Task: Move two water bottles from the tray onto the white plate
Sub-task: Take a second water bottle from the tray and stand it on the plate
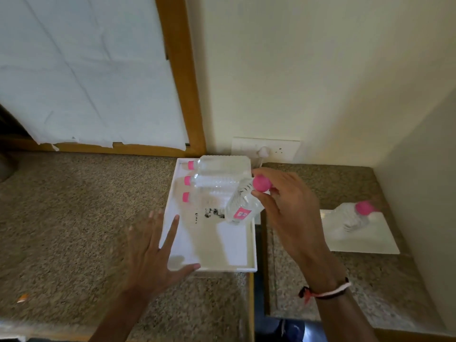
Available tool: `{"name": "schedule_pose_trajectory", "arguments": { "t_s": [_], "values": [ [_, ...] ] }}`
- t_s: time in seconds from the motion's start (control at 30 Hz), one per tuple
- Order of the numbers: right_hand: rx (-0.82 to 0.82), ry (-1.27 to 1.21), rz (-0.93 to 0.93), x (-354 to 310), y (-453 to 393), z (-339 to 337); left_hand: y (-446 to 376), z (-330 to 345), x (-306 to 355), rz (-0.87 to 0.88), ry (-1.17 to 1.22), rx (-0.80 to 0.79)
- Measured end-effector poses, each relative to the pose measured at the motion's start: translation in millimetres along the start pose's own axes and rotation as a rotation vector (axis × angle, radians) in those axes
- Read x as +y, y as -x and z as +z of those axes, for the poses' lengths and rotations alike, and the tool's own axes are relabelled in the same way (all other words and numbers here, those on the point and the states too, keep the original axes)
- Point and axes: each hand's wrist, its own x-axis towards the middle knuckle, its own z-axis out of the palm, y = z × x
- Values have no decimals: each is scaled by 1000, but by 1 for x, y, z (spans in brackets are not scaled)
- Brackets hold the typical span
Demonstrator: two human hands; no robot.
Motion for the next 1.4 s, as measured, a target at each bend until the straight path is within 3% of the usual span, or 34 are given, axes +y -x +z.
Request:
{"name": "schedule_pose_trajectory", "arguments": {
  "t_s": [0.27,0.57,0.93,1.4],
  "values": [
    [171,-121,49,73,-10,-93,-46,3,139,100,58,91],
    [291,-115,48,160,-18,-176,-84,33,250,171,83,60],
    [10,-88,272,261,11,-194,-92,82,285,176,97,-182],
    [-229,-84,387,285,32,-176,-105,120,295,193,135,-255]
  ]
}}
